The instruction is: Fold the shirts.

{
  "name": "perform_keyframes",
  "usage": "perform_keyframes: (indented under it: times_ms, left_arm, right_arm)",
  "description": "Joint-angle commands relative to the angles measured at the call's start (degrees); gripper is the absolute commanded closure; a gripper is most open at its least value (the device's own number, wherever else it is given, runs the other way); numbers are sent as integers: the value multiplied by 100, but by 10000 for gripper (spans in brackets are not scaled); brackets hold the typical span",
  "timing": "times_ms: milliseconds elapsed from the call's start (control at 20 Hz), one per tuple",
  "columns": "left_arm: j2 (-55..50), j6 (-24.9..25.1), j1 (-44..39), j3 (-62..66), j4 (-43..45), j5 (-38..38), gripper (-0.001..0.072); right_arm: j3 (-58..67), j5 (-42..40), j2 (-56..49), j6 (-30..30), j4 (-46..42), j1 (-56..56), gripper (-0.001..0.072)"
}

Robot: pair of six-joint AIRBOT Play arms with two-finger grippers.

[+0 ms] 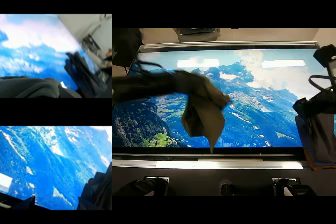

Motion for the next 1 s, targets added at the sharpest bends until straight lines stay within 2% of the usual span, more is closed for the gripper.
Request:
perform_keyframes:
  times_ms: [0, 100, 150, 200, 250, 350, 450, 650, 800, 950]
  left_arm:
    - [-929, -15, -1069, -492, 11, 20, 680]
    - [-1762, -17, -1703, -492, 9, 20, 679]
    - [-2068, -81, -1897, -455, -15, -46, 582]
    - [-2315, -160, -1952, -341, -57, -291, 207]
    - [-2422, -151, -1858, -188, -20, -610, 1]
    - [-2350, -170, -1231, 175, 439, -1202, -1]
    - [-2120, -299, -256, 472, 940, -1762, -1]
    - [-1744, -472, 1528, 68, 1631, -2771, 1]
    - [-1419, -466, 2059, -1432, 1606, -2573, 11]
    - [-1394, -313, 1974, -2680, 1102, -1915, 10]
  right_arm:
    - [4, 562, 326, 2, -72, 0, 101]
    - [-7, 590, 319, 4, -85, 0, 101]
    - [-7, 535, 293, 4, -90, 0, 101]
    - [-7, 483, 251, 2, -101, 0, 101]
    - [-7, 476, 186, 2, -103, 0, 100]
    - [-26, 507, -57, 2, -42, 2, 99]
    - [-313, 490, -321, -2, 348, 2, 78]
    - [-2079, 142, -636, -586, 1875, 7, 18]
    - [-3517, -450, -645, -870, 2474, 7, 4]
    - [-4415, -1285, -645, -859, 2640, 7, 5]
